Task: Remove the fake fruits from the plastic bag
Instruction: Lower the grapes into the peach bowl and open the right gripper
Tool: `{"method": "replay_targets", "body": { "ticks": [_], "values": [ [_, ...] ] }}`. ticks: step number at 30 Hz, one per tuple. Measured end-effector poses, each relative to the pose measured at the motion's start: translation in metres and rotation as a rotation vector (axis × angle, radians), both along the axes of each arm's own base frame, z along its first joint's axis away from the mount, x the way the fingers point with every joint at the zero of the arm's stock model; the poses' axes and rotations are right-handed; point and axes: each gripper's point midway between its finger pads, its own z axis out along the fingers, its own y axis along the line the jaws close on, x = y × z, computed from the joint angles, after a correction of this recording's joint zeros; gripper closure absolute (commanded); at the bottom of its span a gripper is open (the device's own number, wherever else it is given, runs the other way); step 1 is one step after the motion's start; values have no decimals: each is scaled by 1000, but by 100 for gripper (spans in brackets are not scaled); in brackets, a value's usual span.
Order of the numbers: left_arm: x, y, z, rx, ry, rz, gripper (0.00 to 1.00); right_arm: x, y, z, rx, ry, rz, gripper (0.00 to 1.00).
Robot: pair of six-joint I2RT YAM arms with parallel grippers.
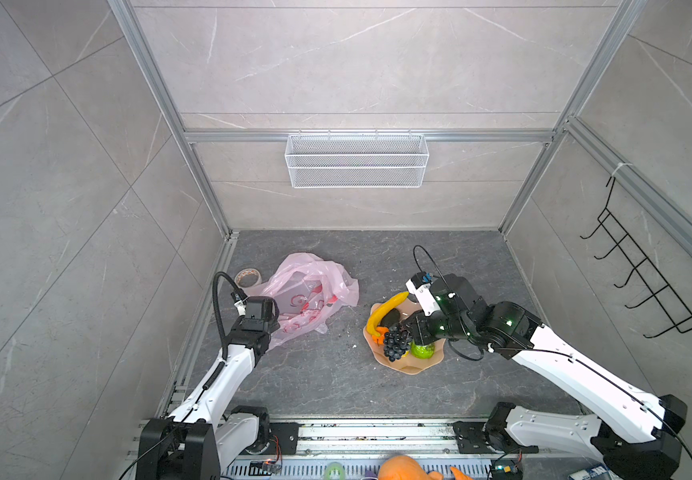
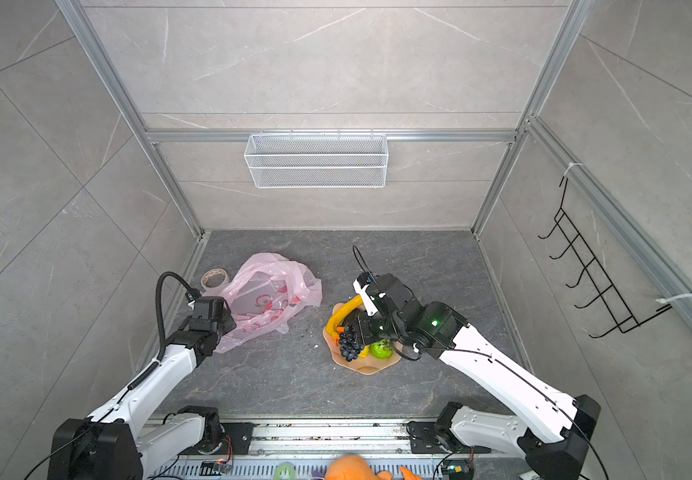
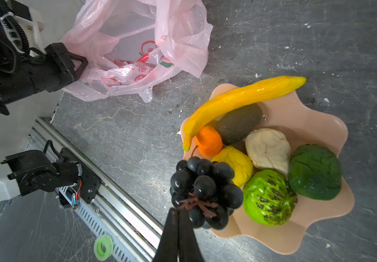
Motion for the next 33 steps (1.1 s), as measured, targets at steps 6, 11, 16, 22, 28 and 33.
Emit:
{"method": "replay_targets", "body": {
  "ticks": [6,11,16,22,28,33],
  "values": [
    [0,0,0,0,0,0,100,12,2,-19,-61,13,-28,100],
    [0,0,0,0,0,0,100,25,5,-38,-124,22,-55,100],
    [0,0,0,0,-1,0,100,44,2,-49,-173,19,-99,100],
    [0,0,0,0,-1,0,100,65,-10,-60,-218,18,-159,100],
    [0,0,0,-1,-1,-2,100,82,-26,-59,-221,7,-214,100],
    [0,-1,0,-4,0,-6,100,92,-35,-59,-218,0,-242,100]
  ]
}}
